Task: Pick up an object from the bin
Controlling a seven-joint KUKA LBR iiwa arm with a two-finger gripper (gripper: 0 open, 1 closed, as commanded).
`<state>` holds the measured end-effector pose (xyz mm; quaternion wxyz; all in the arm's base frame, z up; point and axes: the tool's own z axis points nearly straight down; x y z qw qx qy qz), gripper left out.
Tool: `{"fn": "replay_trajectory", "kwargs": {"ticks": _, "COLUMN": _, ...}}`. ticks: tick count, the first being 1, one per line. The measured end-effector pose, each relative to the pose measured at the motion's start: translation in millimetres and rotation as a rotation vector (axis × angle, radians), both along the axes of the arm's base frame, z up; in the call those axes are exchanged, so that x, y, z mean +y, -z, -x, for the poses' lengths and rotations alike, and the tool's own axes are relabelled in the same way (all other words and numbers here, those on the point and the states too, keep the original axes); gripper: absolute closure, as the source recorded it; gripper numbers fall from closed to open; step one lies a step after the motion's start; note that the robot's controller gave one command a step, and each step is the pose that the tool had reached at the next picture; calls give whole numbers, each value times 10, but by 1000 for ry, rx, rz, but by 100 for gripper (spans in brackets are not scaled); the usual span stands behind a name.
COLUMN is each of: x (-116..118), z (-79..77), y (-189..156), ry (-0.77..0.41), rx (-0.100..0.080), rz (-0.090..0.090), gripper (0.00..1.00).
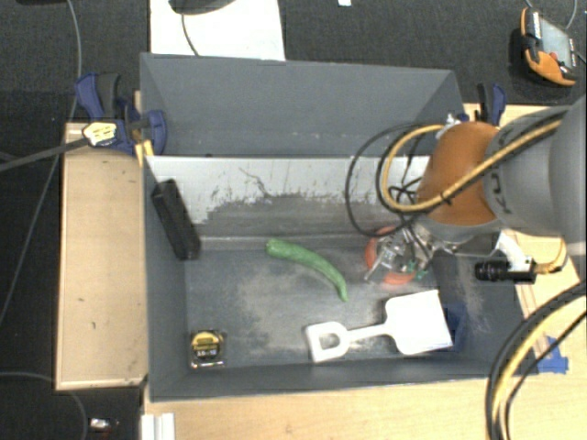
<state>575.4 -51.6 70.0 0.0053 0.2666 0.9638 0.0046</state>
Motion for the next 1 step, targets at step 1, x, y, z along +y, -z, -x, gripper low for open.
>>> {"fn": "replay_trajectory", "kwargs": {"ticks": 1, "x": 0, "z": 0, "y": 0, "ry": 0, "rx": 0, "rz": 0, "gripper": 100}}
